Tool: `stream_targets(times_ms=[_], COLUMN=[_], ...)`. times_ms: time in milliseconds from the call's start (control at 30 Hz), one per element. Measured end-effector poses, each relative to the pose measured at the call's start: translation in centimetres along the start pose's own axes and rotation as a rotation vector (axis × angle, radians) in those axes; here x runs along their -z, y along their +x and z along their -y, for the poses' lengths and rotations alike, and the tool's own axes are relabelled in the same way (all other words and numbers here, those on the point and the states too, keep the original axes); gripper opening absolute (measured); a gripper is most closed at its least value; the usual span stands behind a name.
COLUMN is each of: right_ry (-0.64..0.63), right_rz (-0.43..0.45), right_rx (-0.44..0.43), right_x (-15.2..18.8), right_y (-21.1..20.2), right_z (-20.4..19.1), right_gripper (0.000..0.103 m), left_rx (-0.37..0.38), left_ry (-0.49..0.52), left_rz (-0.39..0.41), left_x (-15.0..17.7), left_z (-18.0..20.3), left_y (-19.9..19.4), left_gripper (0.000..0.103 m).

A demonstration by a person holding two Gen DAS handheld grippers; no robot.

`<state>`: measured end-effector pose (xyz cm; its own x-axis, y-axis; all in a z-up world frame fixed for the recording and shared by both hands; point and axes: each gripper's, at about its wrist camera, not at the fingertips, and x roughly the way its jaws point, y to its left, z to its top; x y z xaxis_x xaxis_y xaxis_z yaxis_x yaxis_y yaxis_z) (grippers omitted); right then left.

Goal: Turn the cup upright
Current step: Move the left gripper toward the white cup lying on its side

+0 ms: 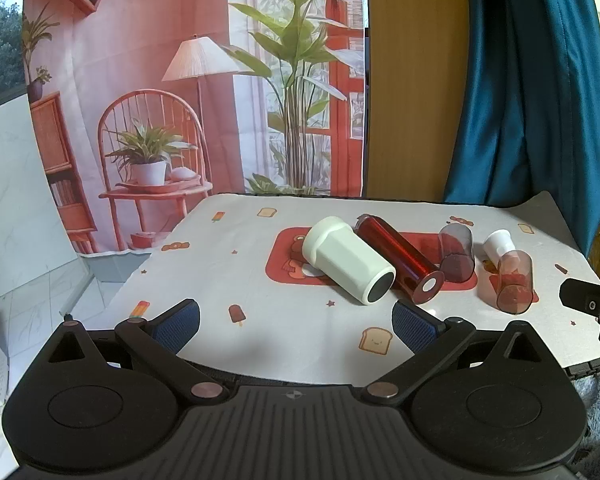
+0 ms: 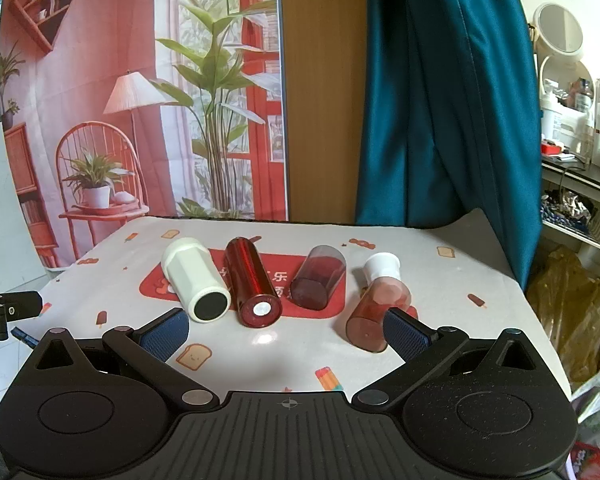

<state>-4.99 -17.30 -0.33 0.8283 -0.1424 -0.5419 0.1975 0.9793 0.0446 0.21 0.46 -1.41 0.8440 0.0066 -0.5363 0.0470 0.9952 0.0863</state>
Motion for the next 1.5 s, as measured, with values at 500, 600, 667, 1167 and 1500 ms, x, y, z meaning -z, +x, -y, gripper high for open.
stream_targets(times_ms=[500,600,667,1167,1500], right_ry=[0.004,0.004,0.004,0.011,0.01], right_rz=[-0.008,-0.008,-0.009,-0.019,-0.069], right_rx=[0.001,0.001,0.001,-0.009,-0.066], right_x=[0.3,0.3,0.2,0.5,-1.8], right_y=[0.3,0.3,0.2,0.9,4.8], right_z=[0.2,0.2,0.2,0.8,1.4], right_gripper=[0.103,0.103,0.103,0.103,0.103], left_rx=[0.001,0.001,0.0,0.002,0.017], left_ry=[-0.004,-0.005,-0.004,-0.014,0.001], left_rz=[-0.006,-0.007,-0.007,0.002,-0.057], left_x=[-0.2,-0.2,-0.2,-0.6,-1.6], left_z=[-0.1,-0.1,-0.1,-0.5,-1.4], left_y=[0.0,0.0,0.0,0.3,4.1], left_gripper=[0.103,0.103,0.103,0.103,0.103])
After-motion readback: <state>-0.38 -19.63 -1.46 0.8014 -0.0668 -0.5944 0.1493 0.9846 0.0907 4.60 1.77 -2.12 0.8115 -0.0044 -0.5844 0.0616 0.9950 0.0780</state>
